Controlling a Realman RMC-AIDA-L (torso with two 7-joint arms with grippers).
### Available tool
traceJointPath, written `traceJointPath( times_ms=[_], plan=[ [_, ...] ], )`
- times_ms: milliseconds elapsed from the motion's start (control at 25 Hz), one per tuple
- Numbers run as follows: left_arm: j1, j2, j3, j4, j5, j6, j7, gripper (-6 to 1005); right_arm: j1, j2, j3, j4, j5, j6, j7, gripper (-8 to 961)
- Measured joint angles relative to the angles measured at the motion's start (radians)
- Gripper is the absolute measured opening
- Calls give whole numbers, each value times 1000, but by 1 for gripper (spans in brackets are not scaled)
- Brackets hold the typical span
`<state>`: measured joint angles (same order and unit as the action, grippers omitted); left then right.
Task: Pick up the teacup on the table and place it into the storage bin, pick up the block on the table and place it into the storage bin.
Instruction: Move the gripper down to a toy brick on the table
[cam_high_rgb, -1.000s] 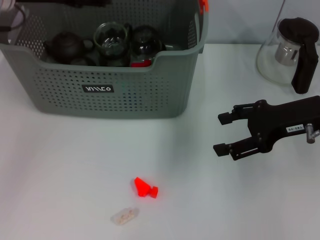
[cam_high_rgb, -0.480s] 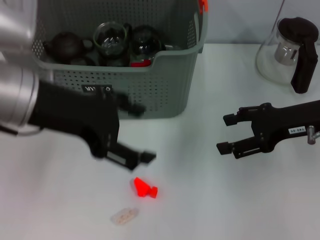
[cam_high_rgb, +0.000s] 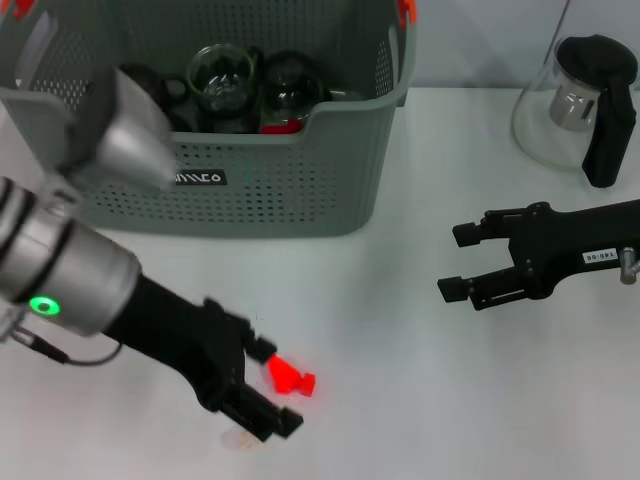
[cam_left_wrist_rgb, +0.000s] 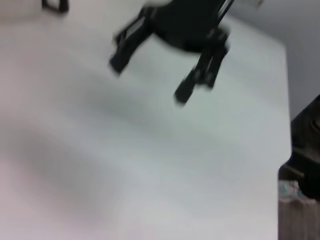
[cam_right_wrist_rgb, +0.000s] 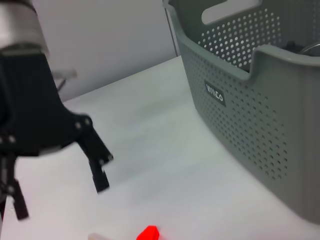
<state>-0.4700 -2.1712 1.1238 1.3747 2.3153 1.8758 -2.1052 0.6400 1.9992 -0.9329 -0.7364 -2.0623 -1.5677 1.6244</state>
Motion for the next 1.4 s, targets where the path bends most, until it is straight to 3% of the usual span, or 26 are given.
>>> traceJointPath(
  times_ms=[280,720,1400],
  plan=[
    [-57,3,52,-149,108,-54,-88,951,3,-1,0,0,-1,0,0,927],
    [-57,2,59,-146,229,-118,-189,950,2,0,0,0,-1,-3,0,927],
    [-108,0,152,-156,238,-157,-203,949,0,-3,1,0,-1,0,-1,928]
  ],
)
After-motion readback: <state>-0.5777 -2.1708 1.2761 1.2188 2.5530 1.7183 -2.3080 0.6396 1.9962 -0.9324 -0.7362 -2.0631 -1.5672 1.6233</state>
